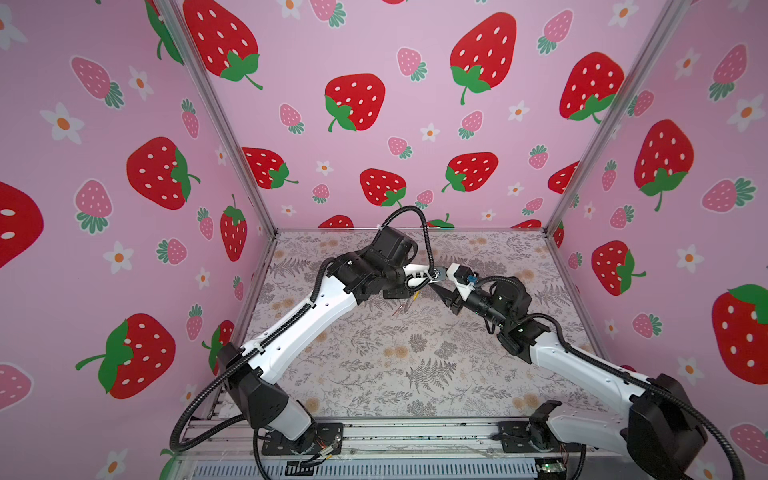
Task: Put the keys on the keyring
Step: 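Open the right gripper and release the blue key, drawing it back, then lower and release the strip with the left gripper while the right arm withdraws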
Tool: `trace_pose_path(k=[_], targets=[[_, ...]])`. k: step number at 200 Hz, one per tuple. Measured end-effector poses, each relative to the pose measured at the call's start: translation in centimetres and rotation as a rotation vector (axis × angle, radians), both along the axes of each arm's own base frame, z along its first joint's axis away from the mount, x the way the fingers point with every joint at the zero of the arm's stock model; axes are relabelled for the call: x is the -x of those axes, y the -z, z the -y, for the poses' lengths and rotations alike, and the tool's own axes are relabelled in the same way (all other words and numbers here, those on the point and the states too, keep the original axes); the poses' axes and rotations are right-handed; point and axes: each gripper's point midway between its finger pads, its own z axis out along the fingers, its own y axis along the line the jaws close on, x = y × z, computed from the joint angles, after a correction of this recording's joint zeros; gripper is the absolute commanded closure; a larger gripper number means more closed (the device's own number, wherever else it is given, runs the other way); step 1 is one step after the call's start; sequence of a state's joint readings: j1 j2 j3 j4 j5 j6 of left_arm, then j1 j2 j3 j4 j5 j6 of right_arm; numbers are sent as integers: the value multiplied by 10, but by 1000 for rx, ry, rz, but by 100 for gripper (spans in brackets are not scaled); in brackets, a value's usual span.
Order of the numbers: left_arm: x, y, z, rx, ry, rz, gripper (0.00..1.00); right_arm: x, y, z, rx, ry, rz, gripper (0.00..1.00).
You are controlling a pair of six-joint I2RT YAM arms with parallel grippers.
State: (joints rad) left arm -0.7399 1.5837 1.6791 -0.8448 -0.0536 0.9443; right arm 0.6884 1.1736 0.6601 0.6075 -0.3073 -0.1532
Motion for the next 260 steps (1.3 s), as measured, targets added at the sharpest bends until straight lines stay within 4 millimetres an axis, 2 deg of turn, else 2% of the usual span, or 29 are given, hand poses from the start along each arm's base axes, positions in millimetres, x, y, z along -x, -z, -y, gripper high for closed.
trace_pose_path(k=[9, 12, 28, 51, 70, 88, 104, 116, 129, 141, 164, 184, 196, 220, 260], targets=[[-3, 13, 2, -24, -8, -29, 100, -2, 7, 9, 8, 39, -10, 49], [-3, 16, 1, -31, -12, -36, 100, -2, 8, 13, 9, 53, -12, 45], [-7, 40, 4, -79, -31, -94, 100, -7, 13, 36, 14, 164, -15, 41], [-13, 67, 17, -122, -60, -166, 100, -11, 6, 77, -12, 351, 12, 37], [-12, 76, 41, -117, -66, -201, 100, -17, -8, 111, -36, 504, 45, 37], [-9, 76, 64, -74, -73, -226, 100, -25, -15, 136, -35, 616, 66, 37], [-9, 77, 74, -36, -94, -252, 100, -34, -11, 147, -7, 670, 57, 36], [-14, 82, 71, -17, -127, -281, 100, -43, -5, 148, 30, 689, 44, 36], [-28, 93, 61, 11, -179, -317, 100, -52, 4, 142, 71, 684, 21, 36], [-44, 109, 43, 28, -245, -352, 100, -60, 15, 135, 106, 669, -4, 36], [-72, 156, -2, 23, -378, -431, 100, -68, 37, 126, 156, 642, -47, 36], [-82, 196, -36, -1, -470, -496, 100, -71, 48, 121, 178, 629, -69, 35], [-82, 212, -51, -13, -507, -530, 100, -73, 53, 120, 189, 625, -79, 35], [-85, 225, -75, -20, -558, -562, 100, -78, 61, 116, 207, 618, -95, 35], [-95, 227, -102, -13, -618, -567, 100, -86, 77, 110, 252, 611, -119, 34]])
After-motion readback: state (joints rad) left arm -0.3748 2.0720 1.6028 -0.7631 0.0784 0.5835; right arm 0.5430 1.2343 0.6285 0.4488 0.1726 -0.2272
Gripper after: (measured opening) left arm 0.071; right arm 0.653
